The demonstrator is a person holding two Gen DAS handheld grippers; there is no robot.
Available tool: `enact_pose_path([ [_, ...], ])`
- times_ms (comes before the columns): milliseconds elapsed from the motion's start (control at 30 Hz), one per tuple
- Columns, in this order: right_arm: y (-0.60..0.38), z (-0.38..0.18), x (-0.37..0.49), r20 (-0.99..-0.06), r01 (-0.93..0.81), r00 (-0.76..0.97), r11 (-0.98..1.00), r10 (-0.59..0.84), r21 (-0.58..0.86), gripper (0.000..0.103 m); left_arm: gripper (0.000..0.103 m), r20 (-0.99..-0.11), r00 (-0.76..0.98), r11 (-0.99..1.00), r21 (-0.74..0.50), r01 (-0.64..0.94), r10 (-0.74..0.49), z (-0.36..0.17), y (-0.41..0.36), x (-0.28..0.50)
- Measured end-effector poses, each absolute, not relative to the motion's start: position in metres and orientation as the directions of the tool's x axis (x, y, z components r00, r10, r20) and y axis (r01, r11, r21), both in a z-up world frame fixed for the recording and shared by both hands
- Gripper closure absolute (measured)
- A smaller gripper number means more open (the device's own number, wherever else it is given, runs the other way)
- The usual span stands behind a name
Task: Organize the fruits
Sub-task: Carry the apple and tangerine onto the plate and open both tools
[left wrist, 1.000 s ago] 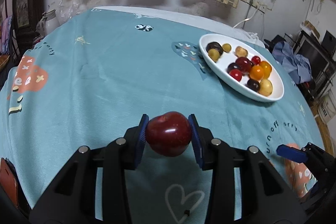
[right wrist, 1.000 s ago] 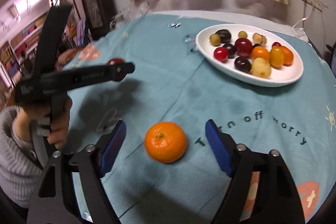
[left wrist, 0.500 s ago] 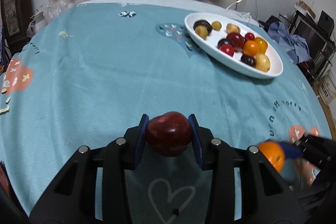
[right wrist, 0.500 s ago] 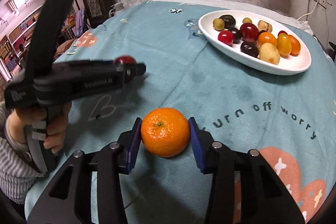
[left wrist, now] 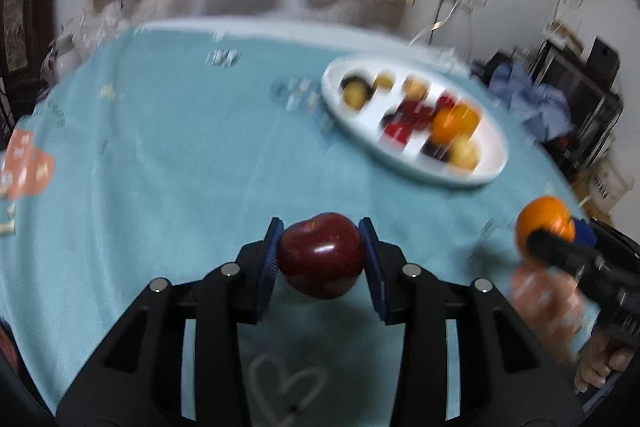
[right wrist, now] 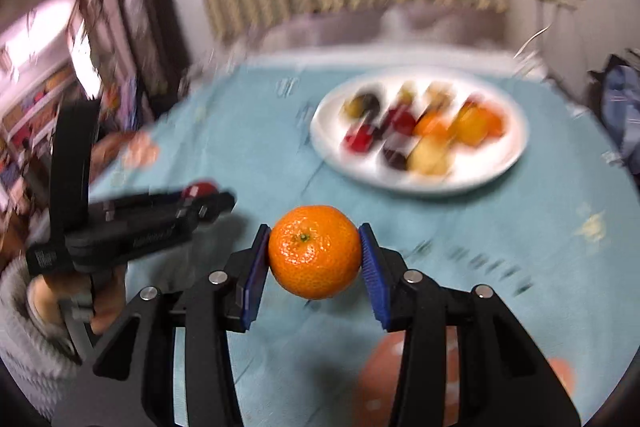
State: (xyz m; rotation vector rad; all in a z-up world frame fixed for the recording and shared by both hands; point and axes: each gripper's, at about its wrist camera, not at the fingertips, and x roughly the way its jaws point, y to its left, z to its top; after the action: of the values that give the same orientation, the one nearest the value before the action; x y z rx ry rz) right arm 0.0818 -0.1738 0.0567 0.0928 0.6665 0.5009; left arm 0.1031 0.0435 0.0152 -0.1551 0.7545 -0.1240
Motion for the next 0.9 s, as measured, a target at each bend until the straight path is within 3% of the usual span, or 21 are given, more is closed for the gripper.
enact_pose_path([
  [233,-0.209,0.103,0.135,-0.51,-0.307,0.773,0.926,0.378,0.22,0.059,0.064,-0.616,0.762,0.98,-0.157,0.126,-0.197,0.061,0.0,0.165],
  [633,-0.219,0.027,0.214,-0.632,-0.19,0.711,0.95,0.308,0.249,0.057,0.063,-0.688,0.702,0.983,-0.134,0.126,-0.184,0.009,-0.032,0.241],
  [667,-0.218,0.027,0.214,-0.632,-0.178,0.717,0.953,0.295,0.243,0.036,0.062,-0.692,0.697,0.982,-0.139,0.124,-0.186,0.007,-0.031,0.244],
  [733,-0.22,0.031,0.21,-0.605,-0.163,0.75,0.961,0.268,0.223,0.021,0.035,-0.698,0.695,0.985,-0.134,0.111,-0.174,0.004,-0.03,0.246],
  [767,-0.221,0.034,0.21,-0.591,-0.175,0.758,0.959,0.277,0.225,0.021,0.024,-0.689,0.707,0.987,-0.125,0.099,-0.158,0.005,-0.028,0.244],
  [900,-0.234,0.067,0.189,-0.49,-0.173,0.81,0.929,0.324,0.328,0.021,0.024,-0.669,0.73,0.99,-0.114,0.086,-0.14,0.016,-0.02,0.24],
])
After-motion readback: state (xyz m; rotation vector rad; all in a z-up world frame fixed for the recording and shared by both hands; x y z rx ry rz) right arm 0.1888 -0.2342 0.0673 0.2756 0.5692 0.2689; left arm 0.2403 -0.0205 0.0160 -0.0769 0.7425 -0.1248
